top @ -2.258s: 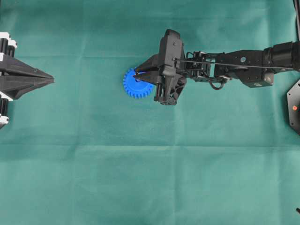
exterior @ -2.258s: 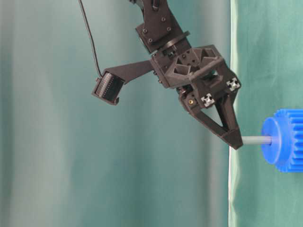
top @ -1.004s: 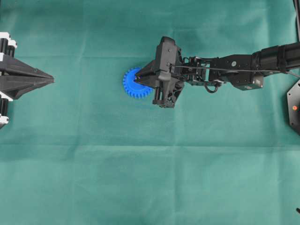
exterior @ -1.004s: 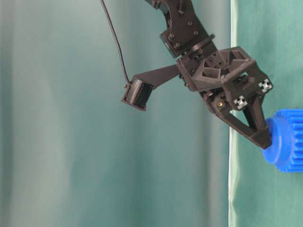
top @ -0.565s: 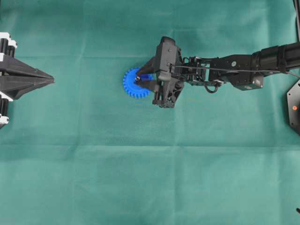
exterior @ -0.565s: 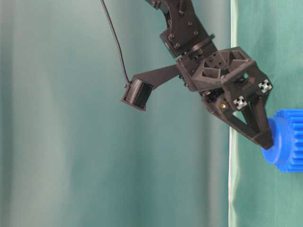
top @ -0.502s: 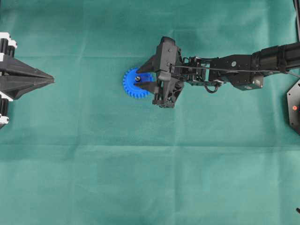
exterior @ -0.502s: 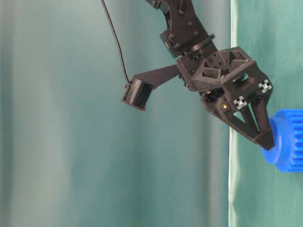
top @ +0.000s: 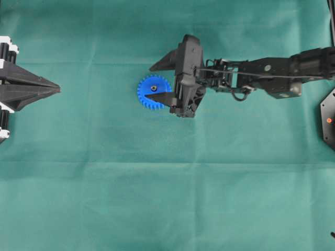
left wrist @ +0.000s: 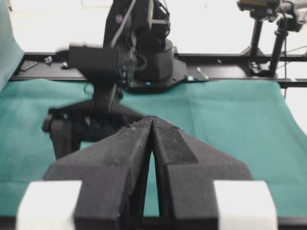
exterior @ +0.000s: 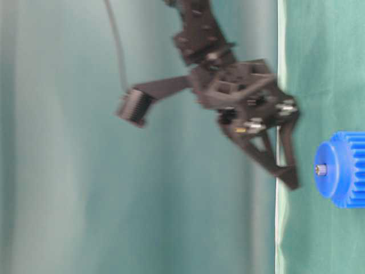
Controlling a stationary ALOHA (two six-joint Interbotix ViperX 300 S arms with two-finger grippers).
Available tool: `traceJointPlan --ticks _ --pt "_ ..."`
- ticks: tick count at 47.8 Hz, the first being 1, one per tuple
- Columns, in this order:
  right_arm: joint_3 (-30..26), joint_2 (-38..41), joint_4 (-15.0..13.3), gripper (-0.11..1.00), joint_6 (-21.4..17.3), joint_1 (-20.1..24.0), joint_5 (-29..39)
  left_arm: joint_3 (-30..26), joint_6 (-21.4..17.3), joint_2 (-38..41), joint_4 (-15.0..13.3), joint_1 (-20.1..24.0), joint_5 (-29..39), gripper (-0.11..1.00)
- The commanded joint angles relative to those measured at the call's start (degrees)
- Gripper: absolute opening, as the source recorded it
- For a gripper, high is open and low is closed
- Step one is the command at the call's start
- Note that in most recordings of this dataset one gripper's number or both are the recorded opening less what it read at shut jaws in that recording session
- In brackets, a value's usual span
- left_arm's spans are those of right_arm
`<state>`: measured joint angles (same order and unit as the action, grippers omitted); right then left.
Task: Insert the shaft placed at a random location into the center hole of the medium gear at another random location.
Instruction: 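Open the right gripper and retract it right away from the gear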
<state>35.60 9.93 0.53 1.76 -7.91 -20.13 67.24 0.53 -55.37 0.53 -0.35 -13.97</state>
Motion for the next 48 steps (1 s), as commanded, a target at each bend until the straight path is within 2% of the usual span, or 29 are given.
traceJointPlan --ticks 1,24,48 --pt "-0.88 -3.87 -0.09 0.88 0.62 0.18 0.44 -1.49 0.0 0.26 0.18 -0.09 -0.26 0.0" --pt "0.97 -8.0 0.09 0.88 0.35 0.18 2.11 -1.49 0.09 0.26 0.18 -0.09 -0.26 0.0" --pt "14.15 -21.71 0.53 0.88 0.09 0.18 1.76 -1.49 0.09 0.18 0.18 -0.09 -0.26 0.0"
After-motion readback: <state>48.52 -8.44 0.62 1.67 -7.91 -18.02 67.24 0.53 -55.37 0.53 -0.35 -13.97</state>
